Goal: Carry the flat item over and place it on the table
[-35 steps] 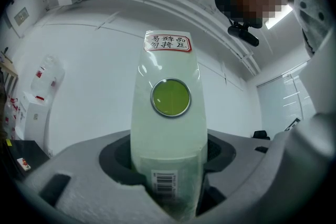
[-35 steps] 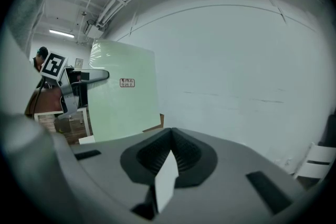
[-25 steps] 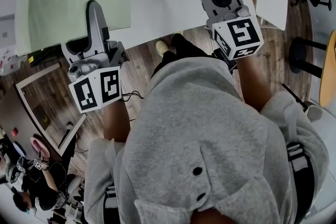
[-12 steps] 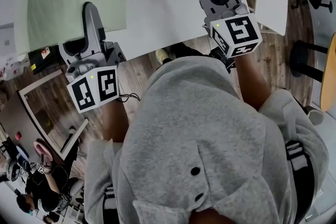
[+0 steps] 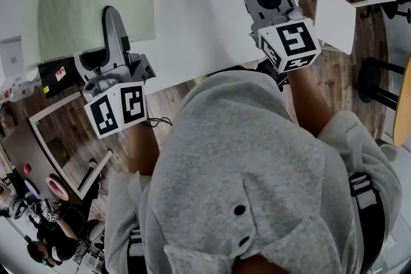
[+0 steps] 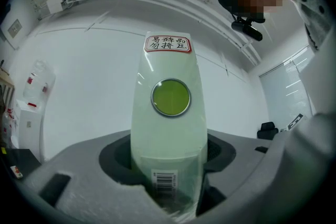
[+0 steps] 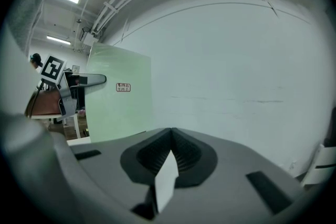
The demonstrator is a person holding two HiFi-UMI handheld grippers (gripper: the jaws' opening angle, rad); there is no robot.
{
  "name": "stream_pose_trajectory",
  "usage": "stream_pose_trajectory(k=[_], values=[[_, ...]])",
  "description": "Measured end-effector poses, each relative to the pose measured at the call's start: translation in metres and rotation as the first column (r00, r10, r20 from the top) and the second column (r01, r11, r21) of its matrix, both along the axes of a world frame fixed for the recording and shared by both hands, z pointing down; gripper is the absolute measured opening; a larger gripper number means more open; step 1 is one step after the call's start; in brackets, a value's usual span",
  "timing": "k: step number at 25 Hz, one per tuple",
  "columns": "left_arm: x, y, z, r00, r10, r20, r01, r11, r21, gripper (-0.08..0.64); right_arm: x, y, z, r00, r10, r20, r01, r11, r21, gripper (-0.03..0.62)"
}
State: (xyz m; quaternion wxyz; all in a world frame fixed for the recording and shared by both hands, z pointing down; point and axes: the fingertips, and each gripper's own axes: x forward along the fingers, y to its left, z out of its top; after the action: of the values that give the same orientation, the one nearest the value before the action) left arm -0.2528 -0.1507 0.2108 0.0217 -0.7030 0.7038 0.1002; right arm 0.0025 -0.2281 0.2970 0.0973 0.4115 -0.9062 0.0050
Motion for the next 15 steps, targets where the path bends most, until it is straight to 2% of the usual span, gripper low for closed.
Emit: stream_pose_trajectory(k=[15], values=[[-0.011,-0.068,0.003,0.999,-0.037,0.026,0.037,0.999,-0.013,0.281,0.019,-0.048,0.026,0.999,0.041,0.016,-0.040,0.998,-0.058,0.028]])
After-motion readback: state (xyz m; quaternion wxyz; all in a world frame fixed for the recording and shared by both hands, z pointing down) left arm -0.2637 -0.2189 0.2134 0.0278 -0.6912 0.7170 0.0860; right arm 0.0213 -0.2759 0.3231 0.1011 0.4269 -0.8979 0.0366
